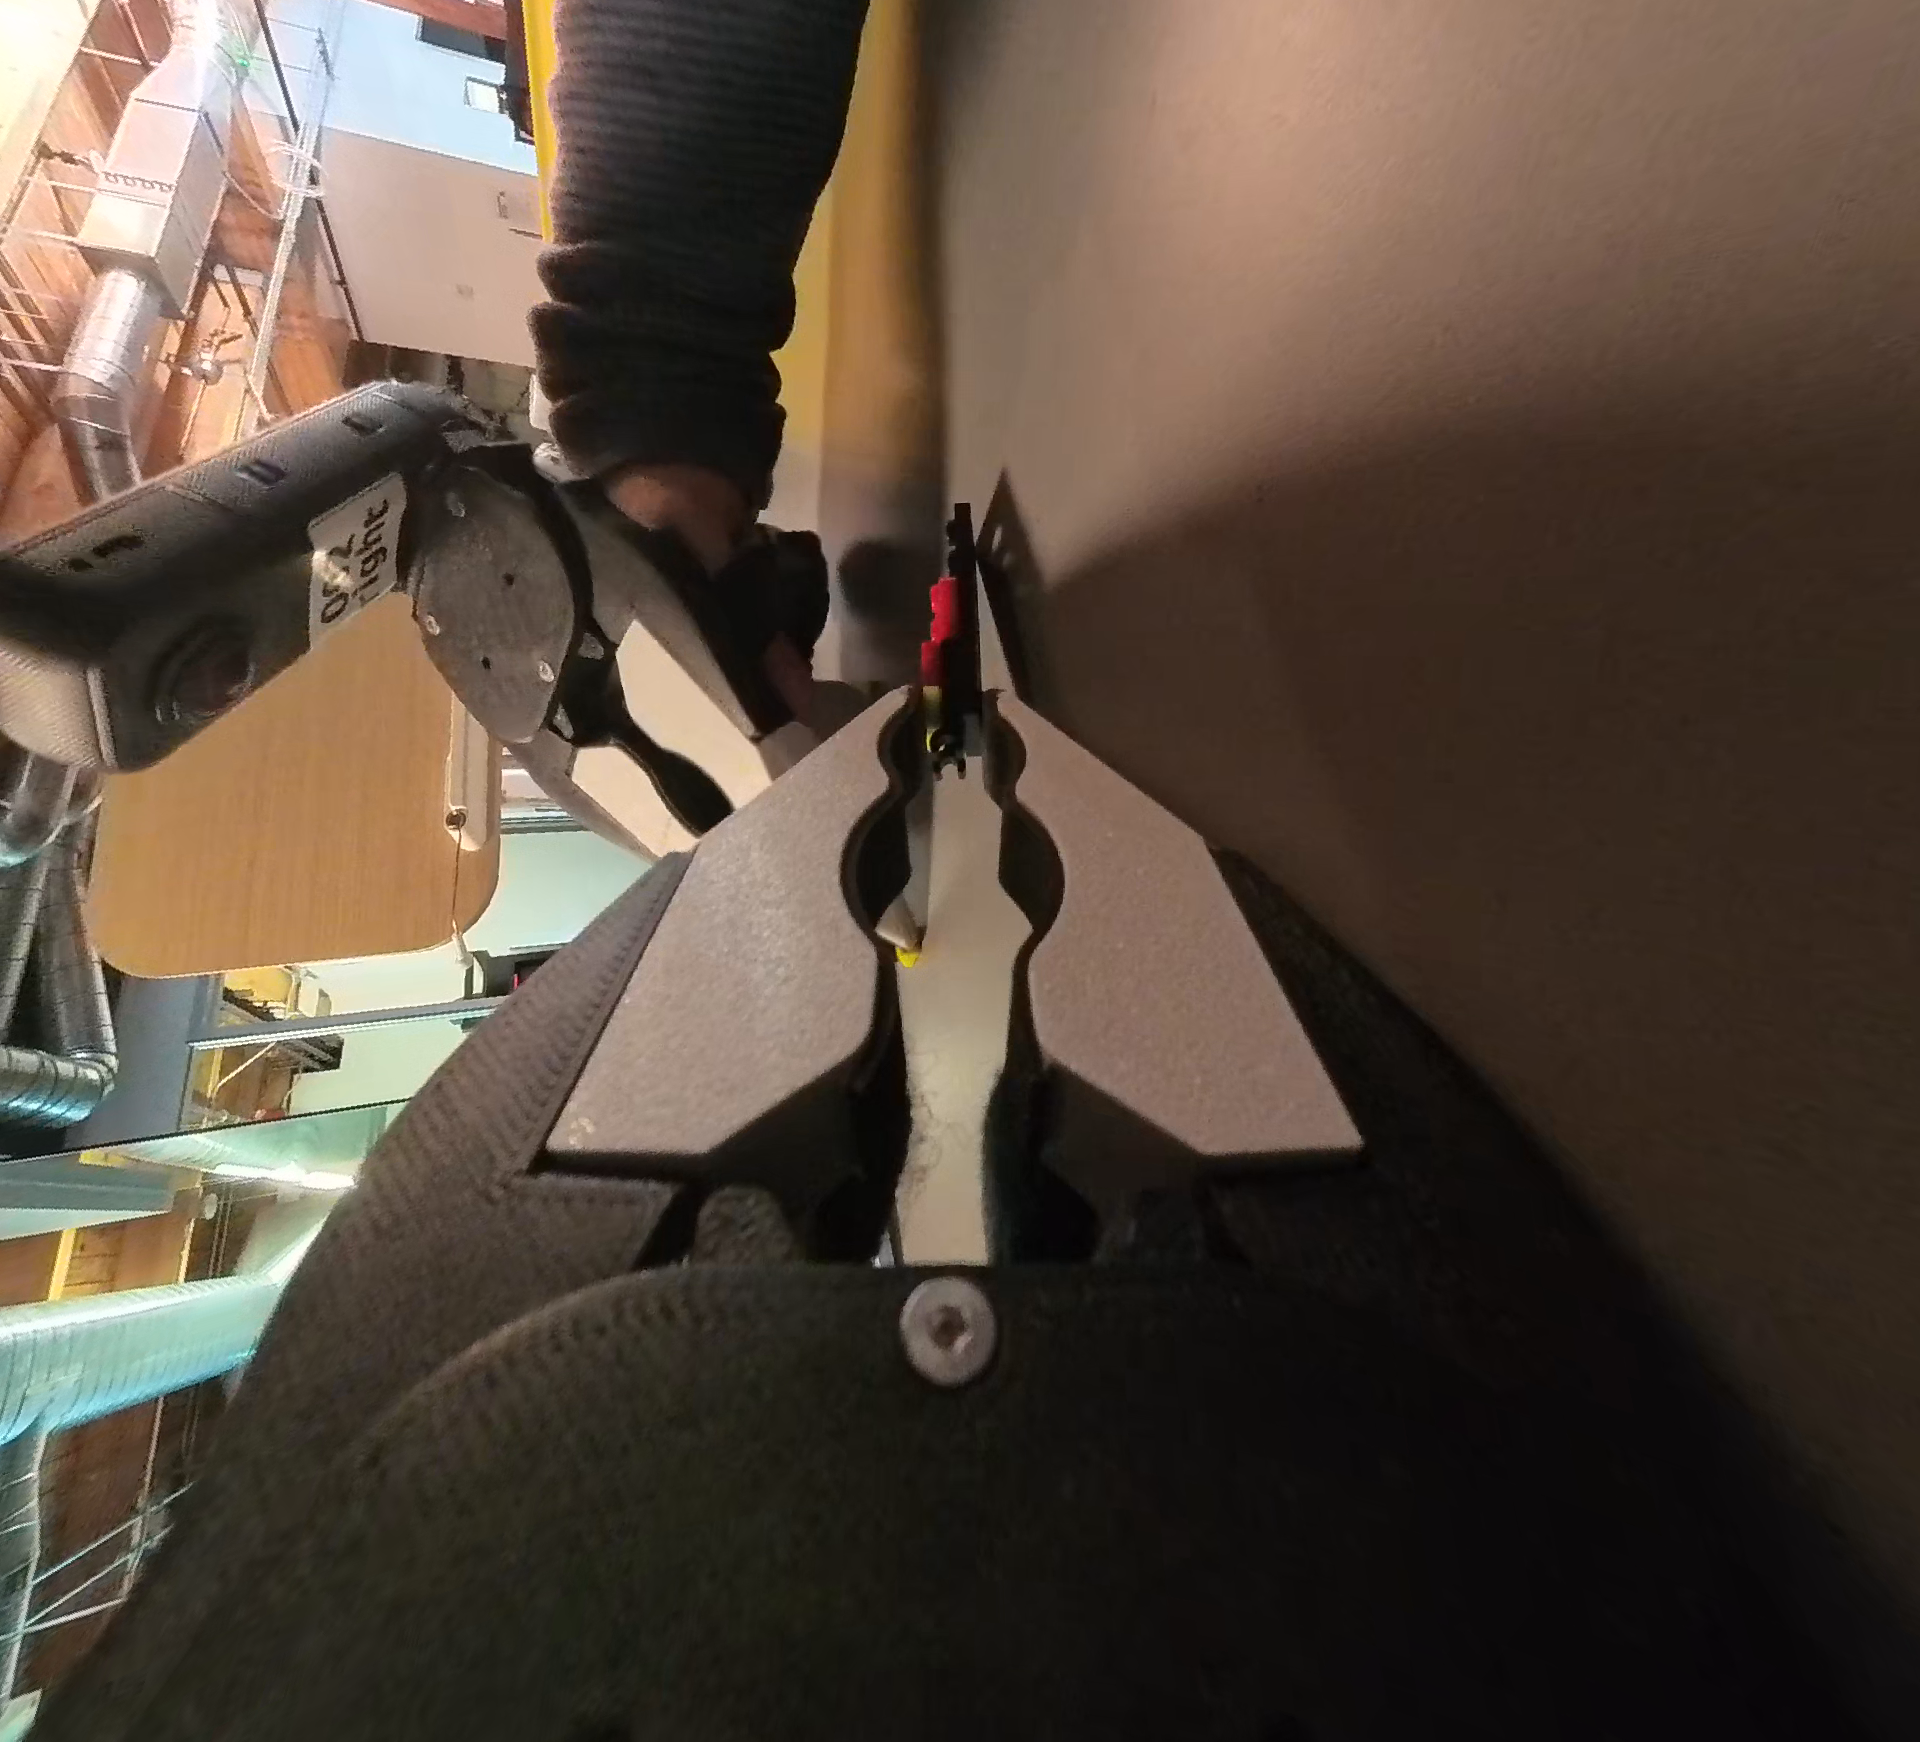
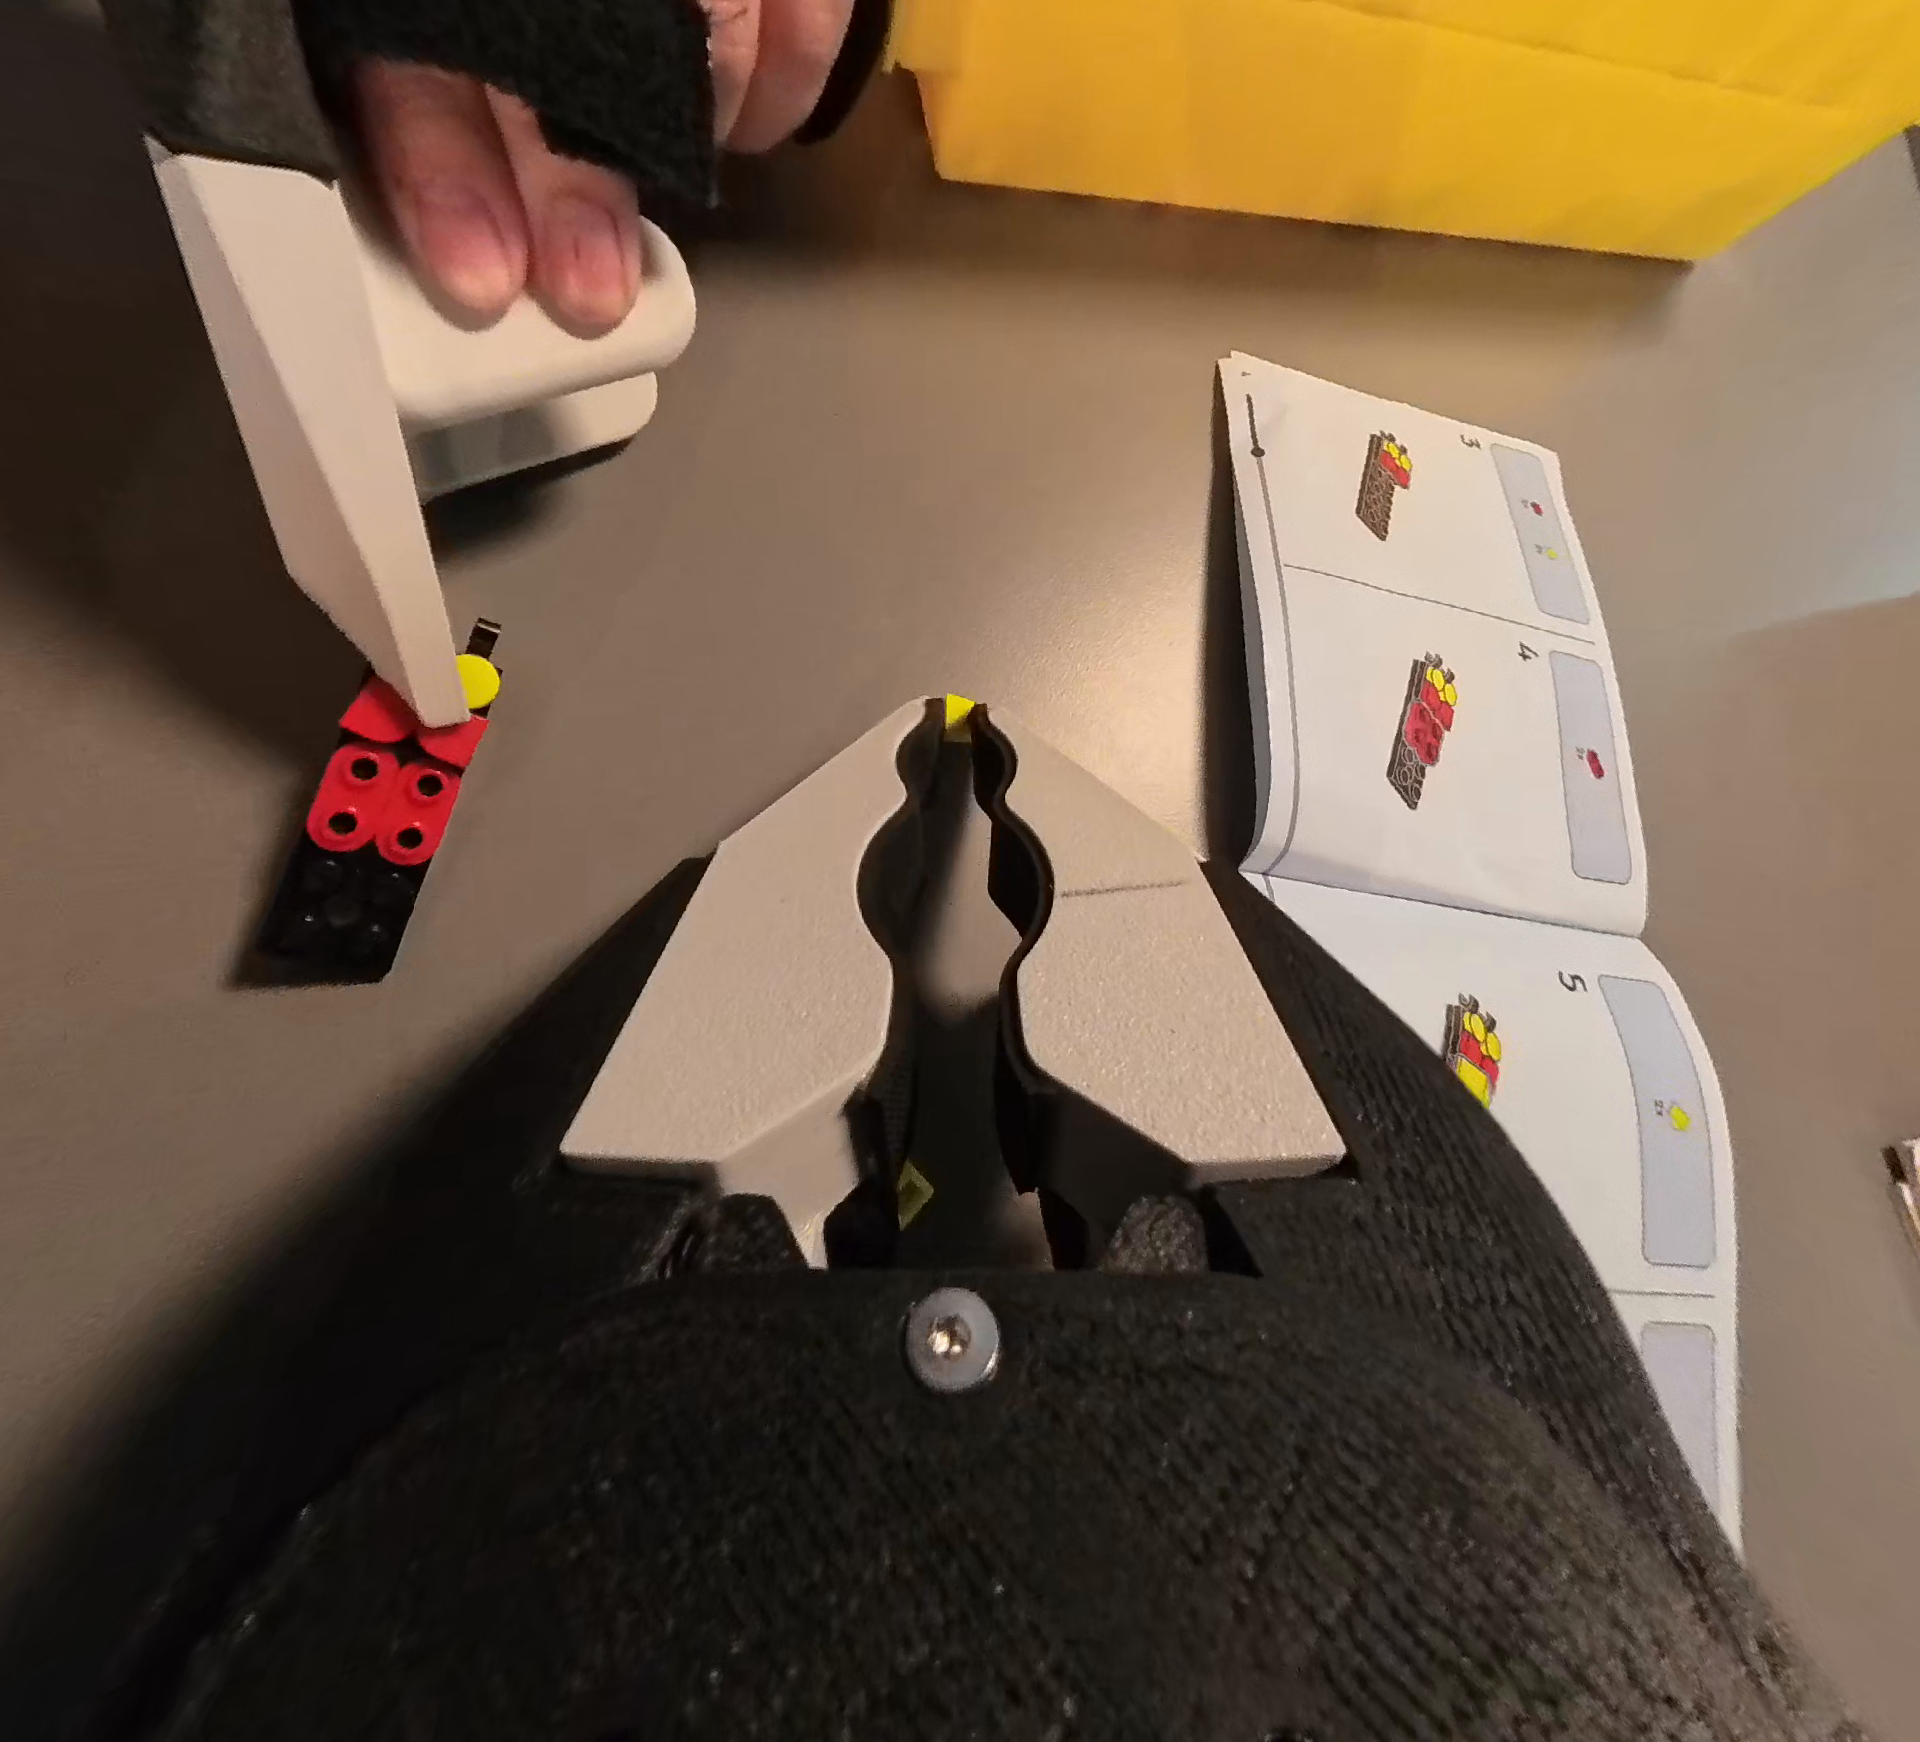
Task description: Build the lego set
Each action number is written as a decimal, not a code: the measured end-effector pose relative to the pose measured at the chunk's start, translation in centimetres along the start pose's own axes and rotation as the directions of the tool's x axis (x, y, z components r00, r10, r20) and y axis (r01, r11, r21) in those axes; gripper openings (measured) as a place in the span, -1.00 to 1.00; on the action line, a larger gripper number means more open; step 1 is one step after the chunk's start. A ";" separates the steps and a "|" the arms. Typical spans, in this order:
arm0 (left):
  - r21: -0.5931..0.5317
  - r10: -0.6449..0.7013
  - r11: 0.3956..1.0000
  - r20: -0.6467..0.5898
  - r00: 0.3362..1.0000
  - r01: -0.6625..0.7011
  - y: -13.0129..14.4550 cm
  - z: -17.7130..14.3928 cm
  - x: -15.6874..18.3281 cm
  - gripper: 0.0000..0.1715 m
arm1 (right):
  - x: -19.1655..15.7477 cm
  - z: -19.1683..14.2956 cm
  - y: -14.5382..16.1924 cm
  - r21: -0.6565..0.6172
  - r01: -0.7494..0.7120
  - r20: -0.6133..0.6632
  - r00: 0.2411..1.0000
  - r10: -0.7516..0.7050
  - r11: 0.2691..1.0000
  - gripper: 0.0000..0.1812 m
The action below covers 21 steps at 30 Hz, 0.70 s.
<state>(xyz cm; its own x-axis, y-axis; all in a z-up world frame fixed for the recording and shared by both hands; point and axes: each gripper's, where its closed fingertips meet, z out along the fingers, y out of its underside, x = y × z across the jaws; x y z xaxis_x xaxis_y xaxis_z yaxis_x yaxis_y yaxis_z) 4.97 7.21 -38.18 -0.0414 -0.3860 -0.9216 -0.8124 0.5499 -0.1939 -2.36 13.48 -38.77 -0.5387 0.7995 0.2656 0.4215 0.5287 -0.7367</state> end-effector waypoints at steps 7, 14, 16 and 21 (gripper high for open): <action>-0.037 -0.003 0.999 0.010 1.000 0.003 0.5 0.1 -0.2 -0.89 | 0.1 -1.4 -0.3 0.052 -0.066 -0.046 0.997 0.069 0.996 -1.00; -0.094 -0.004 0.996 0.032 0.999 0.007 1.3 0.3 -0.6 -0.89 | -3.1 -4.8 -1.5 0.144 -0.227 0.025 0.974 0.226 0.963 -1.00; -0.099 -0.005 0.995 0.032 0.999 0.008 1.4 0.3 -0.6 -0.89 | -4.3 -5.0 -1.7 0.140 -0.242 0.059 0.970 0.236 0.960 -1.00; -0.094 0.000 0.996 0.033 0.999 0.003 1.3 0.3 -0.6 -0.89 | -5.9 -4.5 -1.5 0.075 -0.216 0.105 0.973 0.207 0.974 -1.00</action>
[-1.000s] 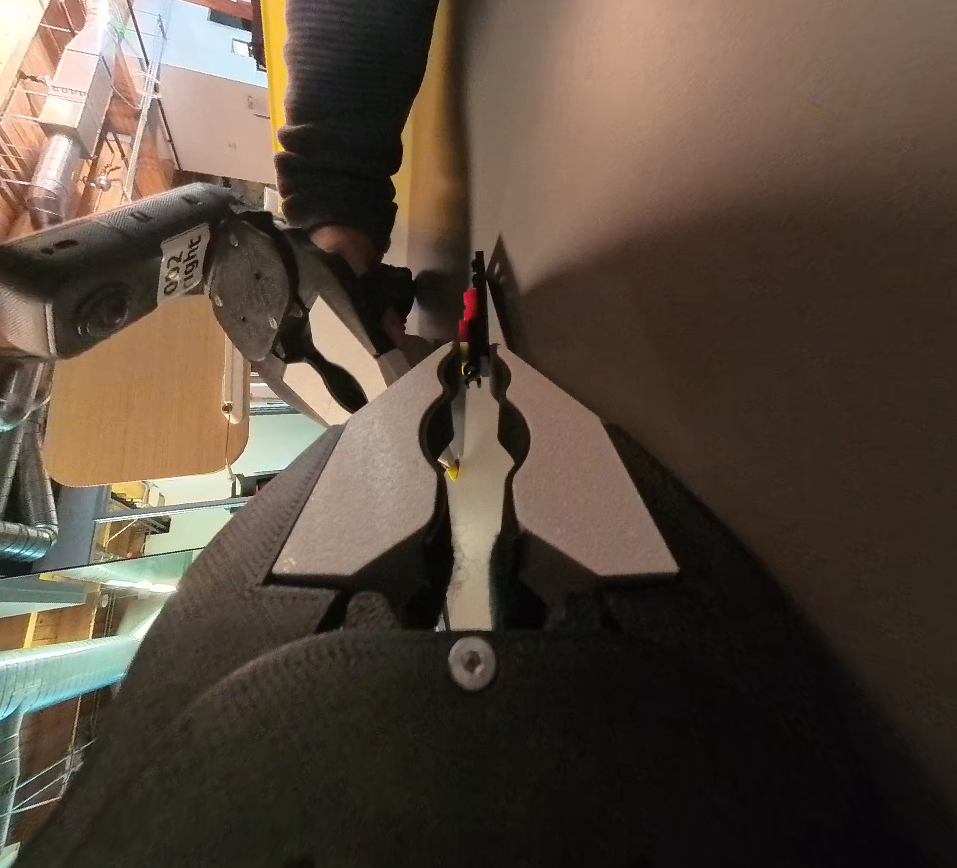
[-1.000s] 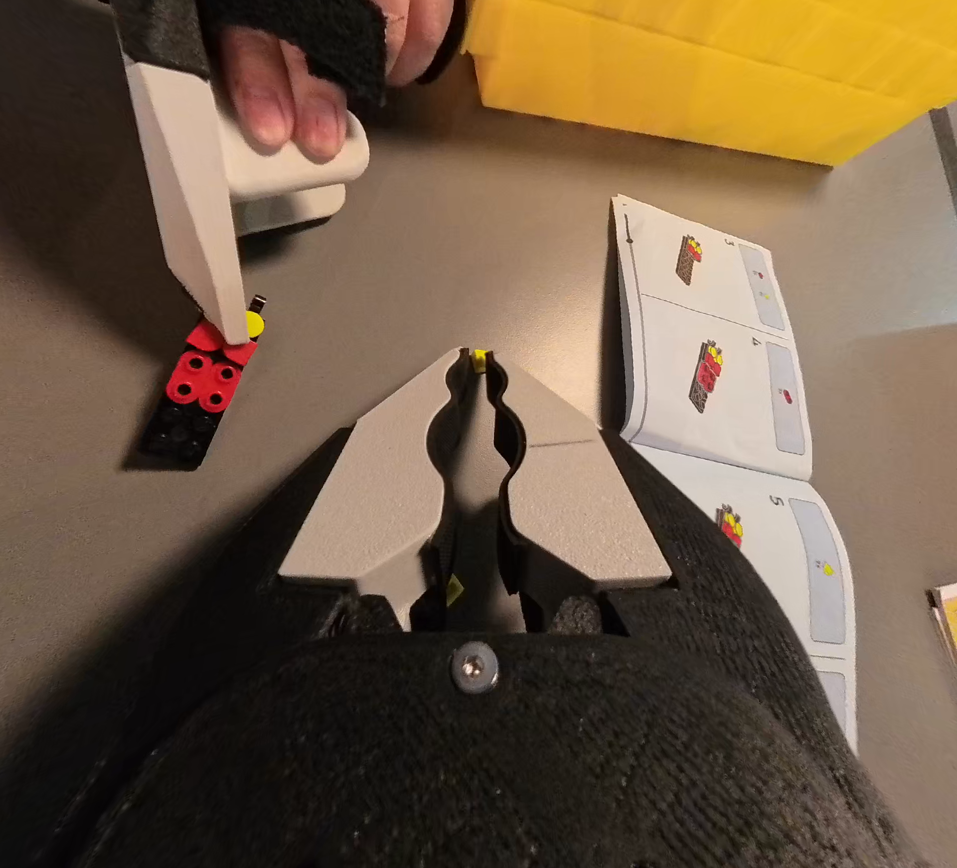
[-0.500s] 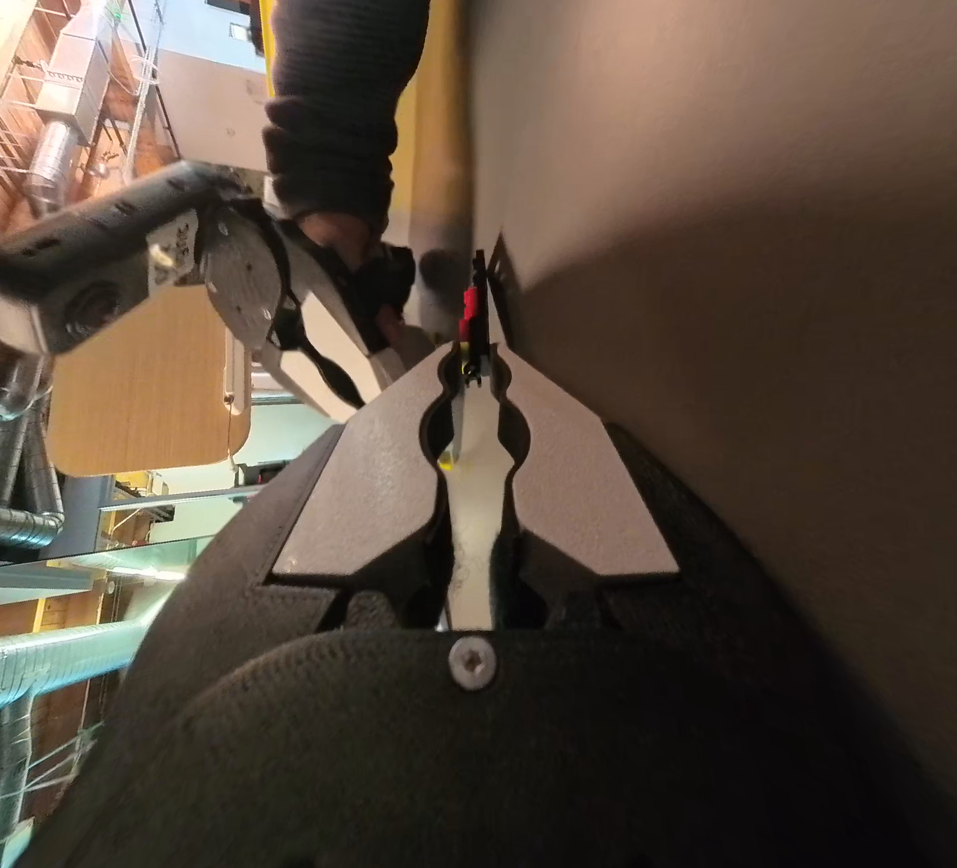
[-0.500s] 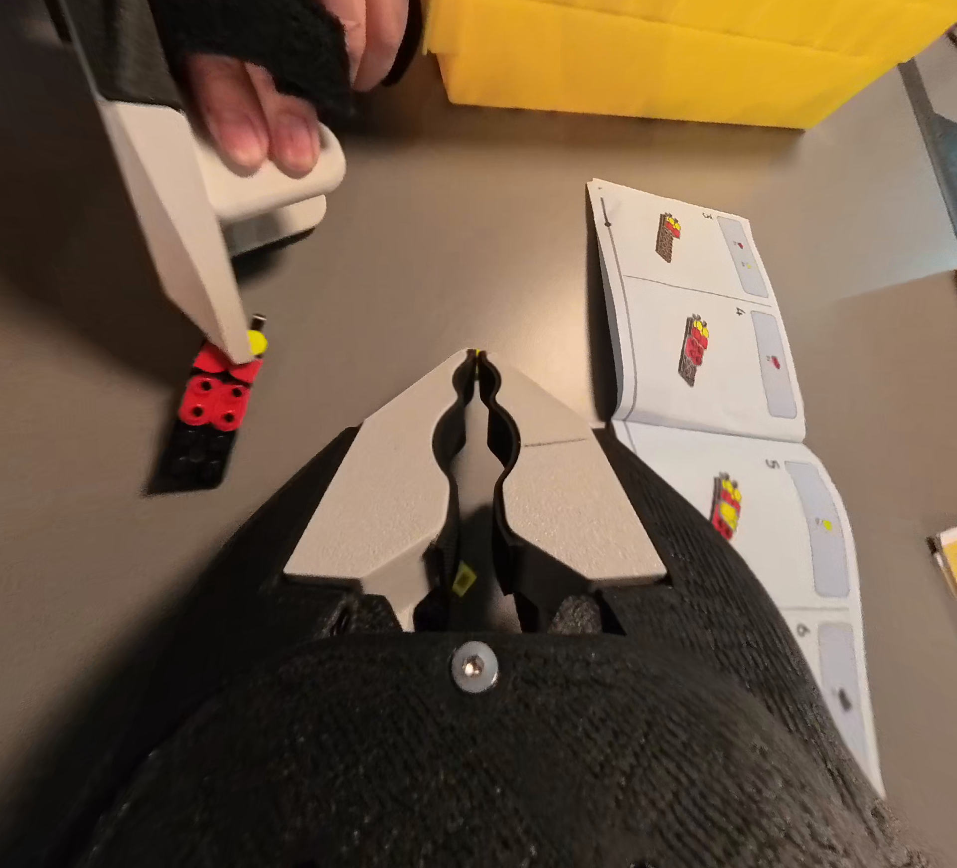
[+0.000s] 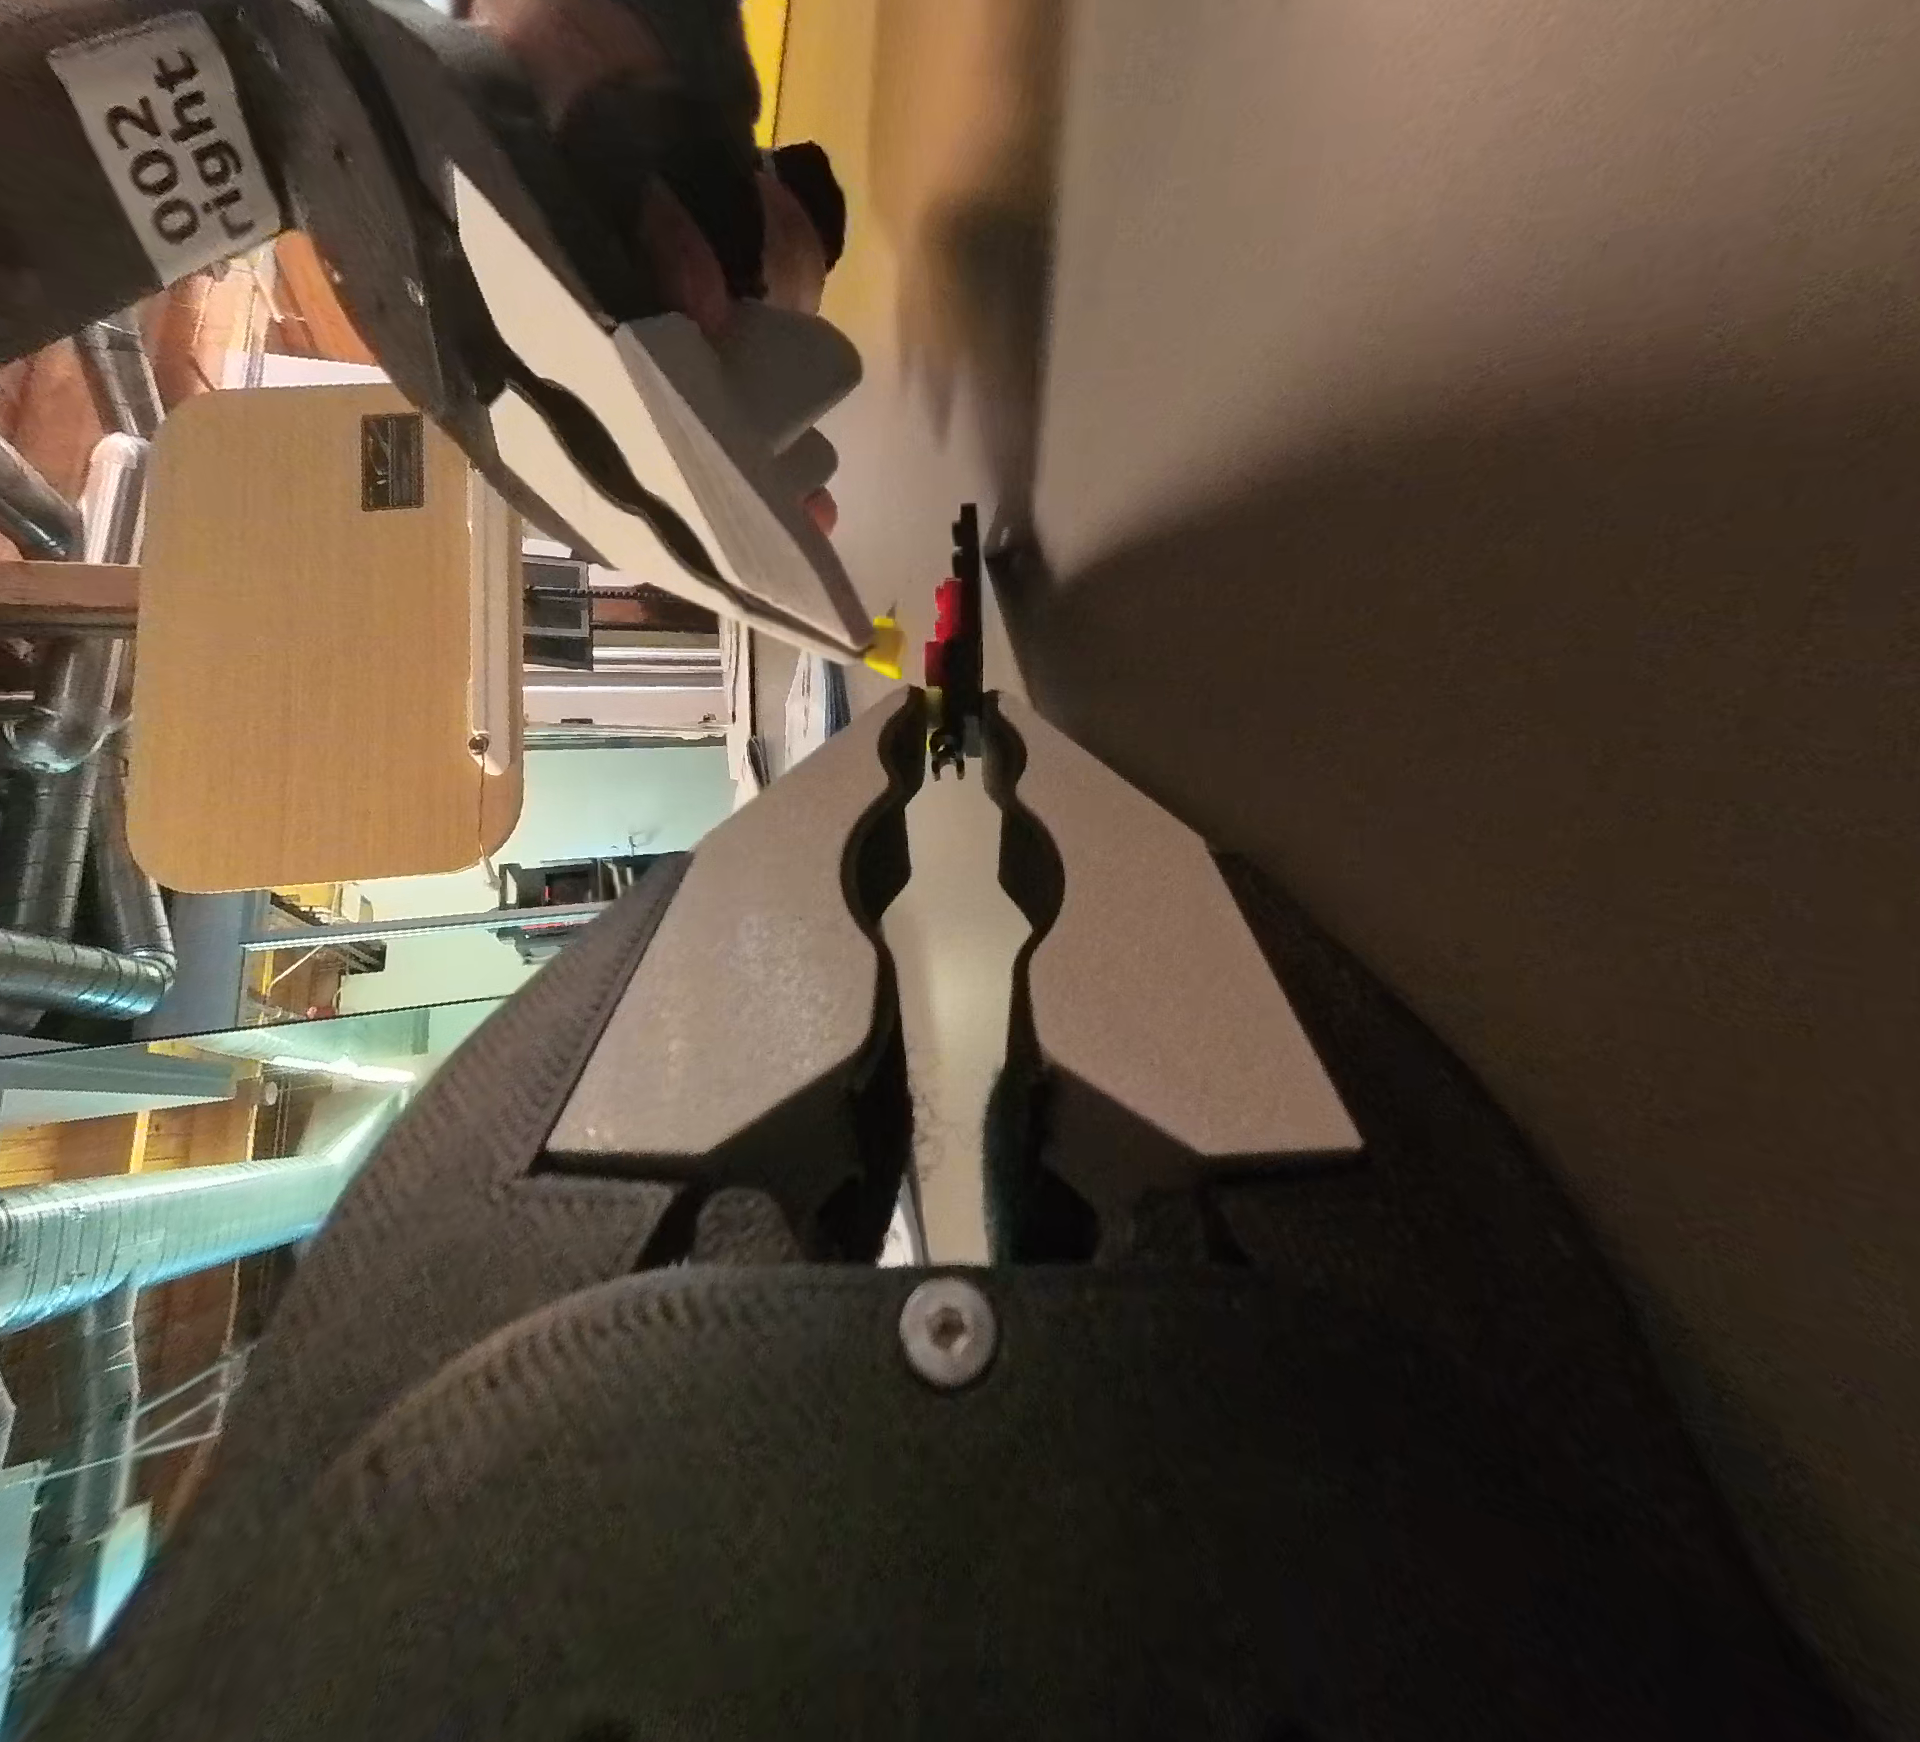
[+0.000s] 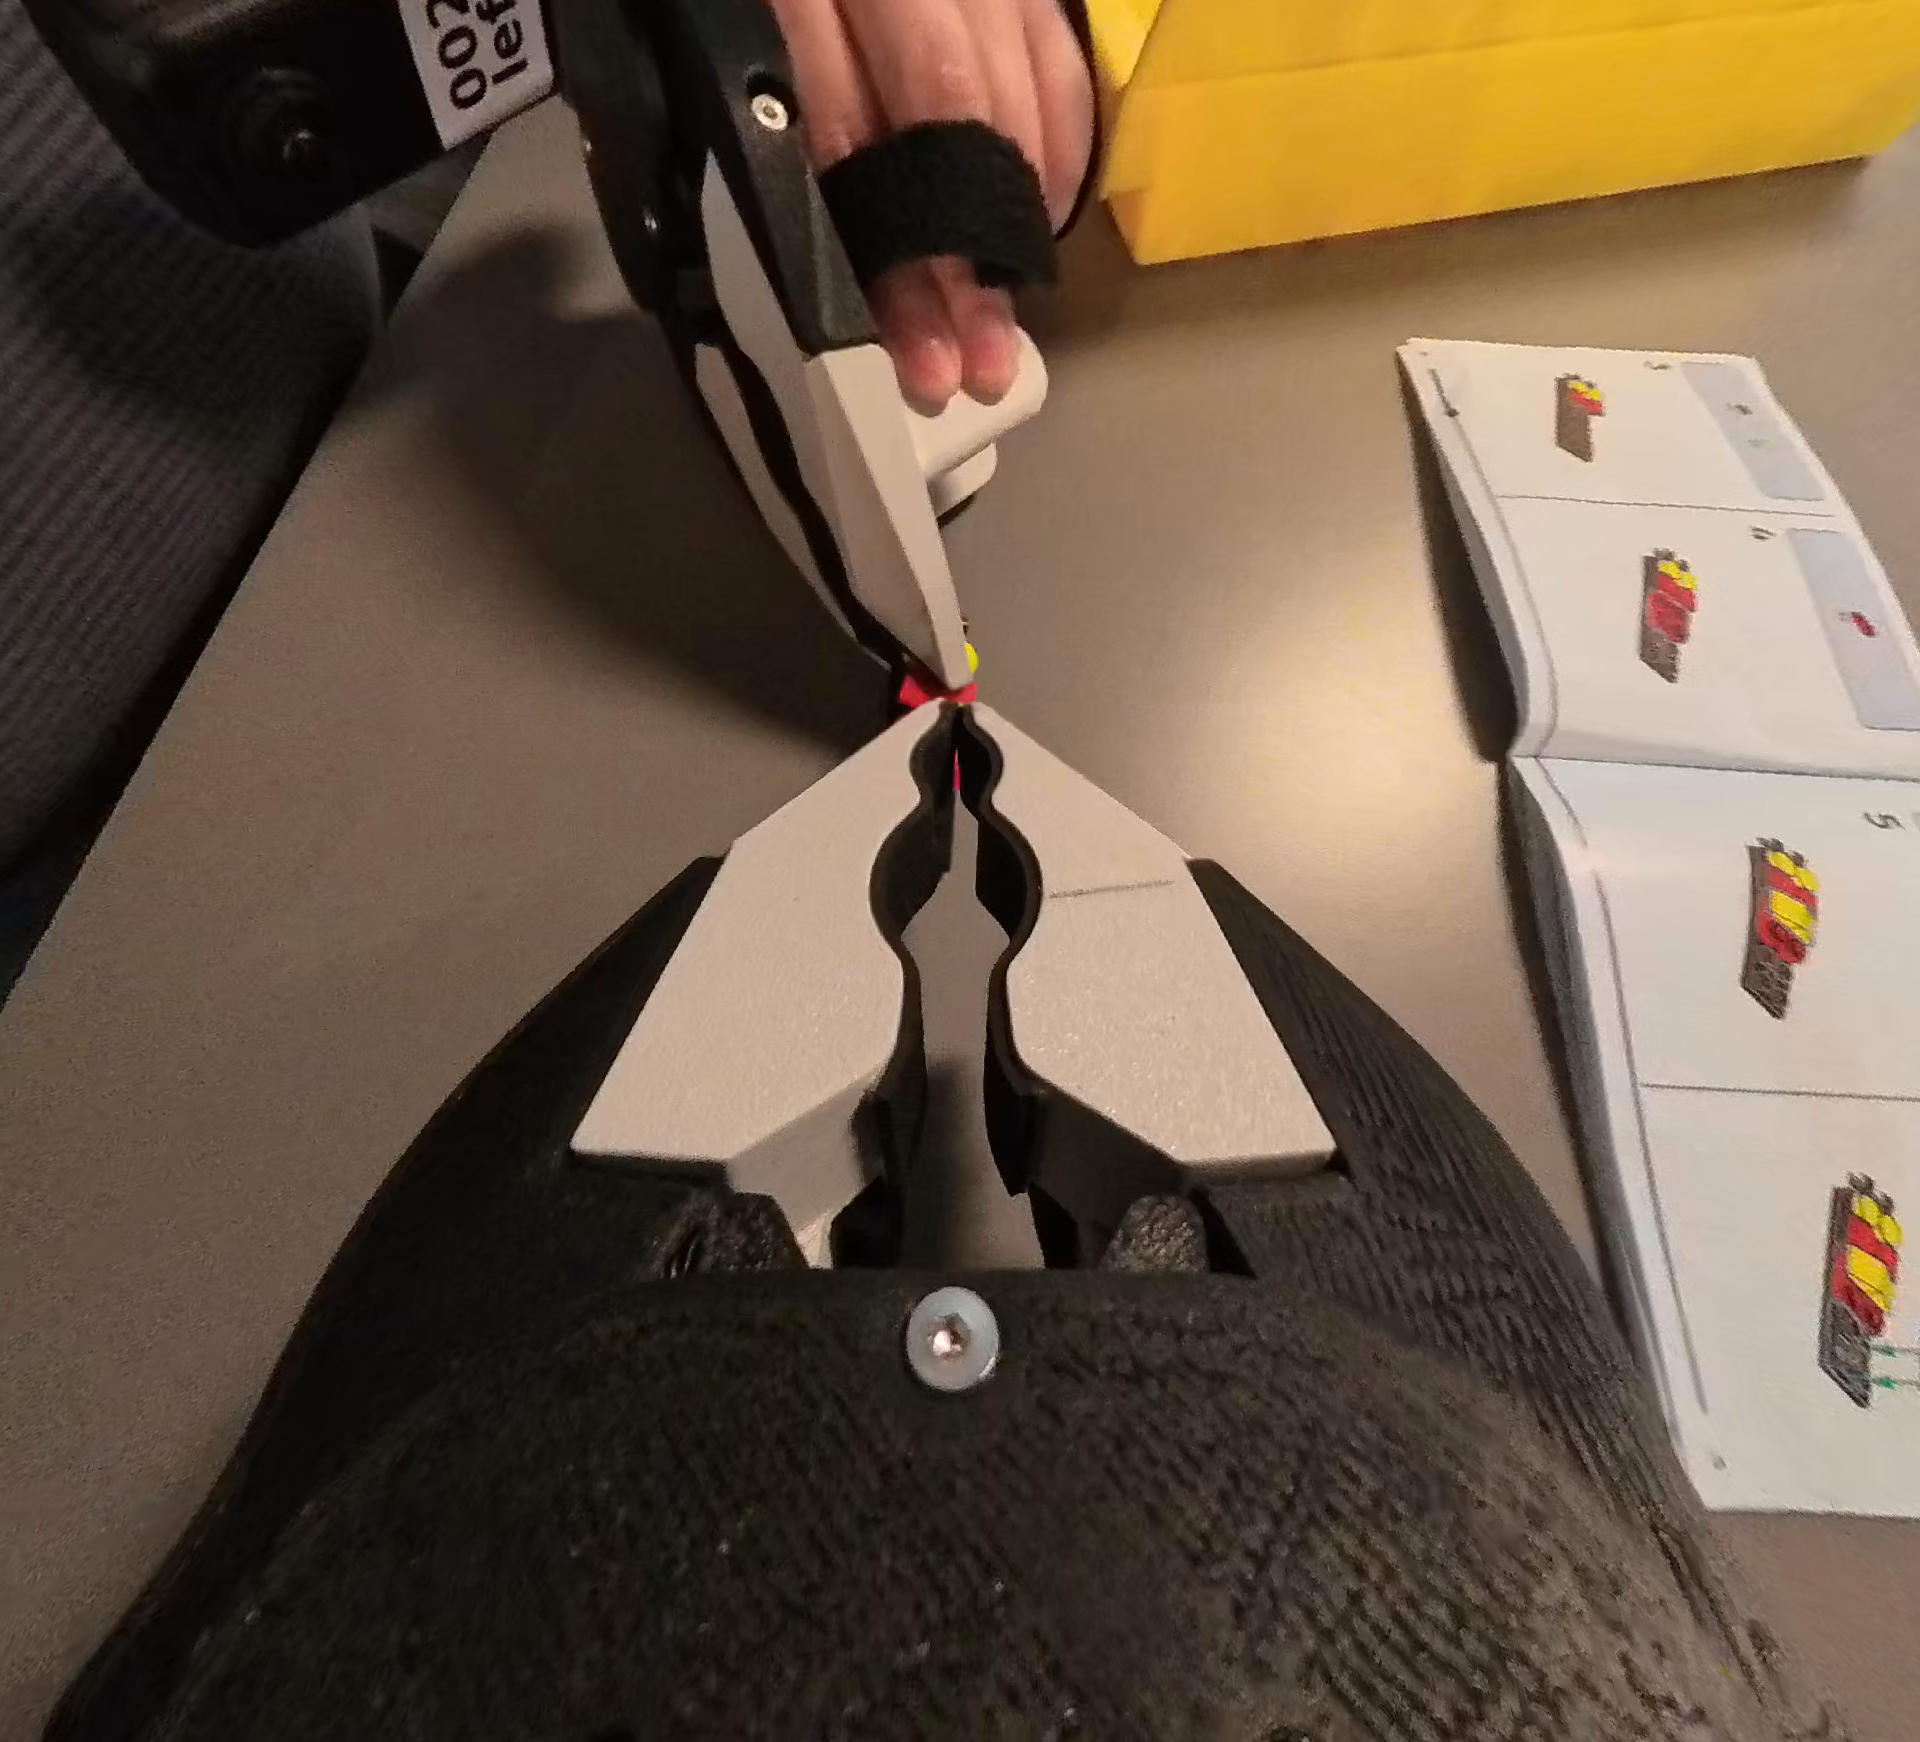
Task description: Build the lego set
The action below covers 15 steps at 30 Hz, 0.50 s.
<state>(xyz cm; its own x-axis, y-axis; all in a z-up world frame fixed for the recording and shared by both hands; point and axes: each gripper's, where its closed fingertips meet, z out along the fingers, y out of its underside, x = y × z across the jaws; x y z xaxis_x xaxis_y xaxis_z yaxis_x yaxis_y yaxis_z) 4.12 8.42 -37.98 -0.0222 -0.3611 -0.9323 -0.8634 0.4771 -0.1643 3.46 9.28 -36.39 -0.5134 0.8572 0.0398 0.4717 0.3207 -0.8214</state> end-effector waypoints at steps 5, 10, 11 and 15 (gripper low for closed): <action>0.006 0.010 1.000 0.005 1.000 -0.010 0.0 0.0 -0.1 -0.89 | -0.6 0.5 0.5 -0.041 0.008 0.023 1.000 -0.007 0.999 -1.00; 0.013 0.030 0.999 0.024 0.999 -0.031 -0.1 -0.1 -0.2 -0.89 | -0.6 0.3 0.3 -0.033 0.004 0.025 1.000 -0.003 0.999 -1.00; 0.014 0.037 0.999 0.032 0.999 -0.038 -0.2 -0.1 -0.3 -0.89 | -0.6 0.2 0.2 -0.030 0.006 0.024 1.000 -0.006 1.000 -1.00; 0.001 0.063 0.998 0.069 0.996 -0.064 0.0 -0.2 -0.7 -0.89 | -0.7 -0.7 -1.1 0.024 0.029 0.002 1.000 -0.029 0.999 -1.00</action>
